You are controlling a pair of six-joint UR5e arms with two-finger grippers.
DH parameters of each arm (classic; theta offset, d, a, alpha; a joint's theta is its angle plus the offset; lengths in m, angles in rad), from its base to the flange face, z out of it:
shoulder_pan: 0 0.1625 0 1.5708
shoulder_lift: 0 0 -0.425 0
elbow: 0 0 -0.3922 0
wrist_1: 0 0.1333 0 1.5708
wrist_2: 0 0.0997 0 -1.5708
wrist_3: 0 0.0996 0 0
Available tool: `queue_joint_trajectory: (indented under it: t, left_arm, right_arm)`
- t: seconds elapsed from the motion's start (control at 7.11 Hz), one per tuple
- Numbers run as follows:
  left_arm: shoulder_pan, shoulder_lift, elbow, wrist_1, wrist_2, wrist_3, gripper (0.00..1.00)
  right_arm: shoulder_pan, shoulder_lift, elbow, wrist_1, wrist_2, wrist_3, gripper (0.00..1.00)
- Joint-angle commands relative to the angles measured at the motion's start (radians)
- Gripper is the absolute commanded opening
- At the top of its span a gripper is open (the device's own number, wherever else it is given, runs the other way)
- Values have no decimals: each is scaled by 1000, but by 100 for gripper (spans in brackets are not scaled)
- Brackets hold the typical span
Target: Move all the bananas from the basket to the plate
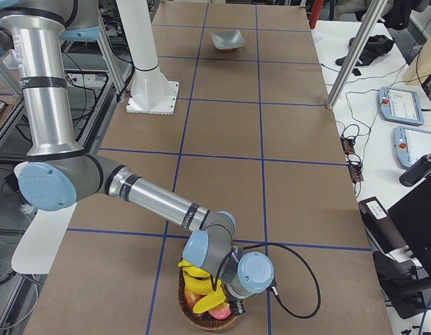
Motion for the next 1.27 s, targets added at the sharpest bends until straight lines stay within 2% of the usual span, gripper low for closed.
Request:
queue_joint_trajectory:
  t: [0.0,0.14,0.42,0.56,0.98,1.13]
  left_arm:
    - [0,1,-3,0,-1,-2,100]
    - [0,0,-3,0,-1,0,100]
    - [0,-11,-14,1,-27,-5,100]
    - [0,-25,-9,-2,-101,-55,100]
    - [3,-155,-5,3,-145,-220,100]
    - [15,-195,3,1,-194,-268,100]
  right_arm:
    - [28,3,69,-117,-7,-64,0]
    - [29,9,118,-183,-9,-76,0]
    - [37,71,263,-402,15,-66,0]
    - [36,81,308,-452,113,-38,0]
    - [-62,79,434,-458,302,235,0]
    - [-110,79,471,-457,378,311,0]
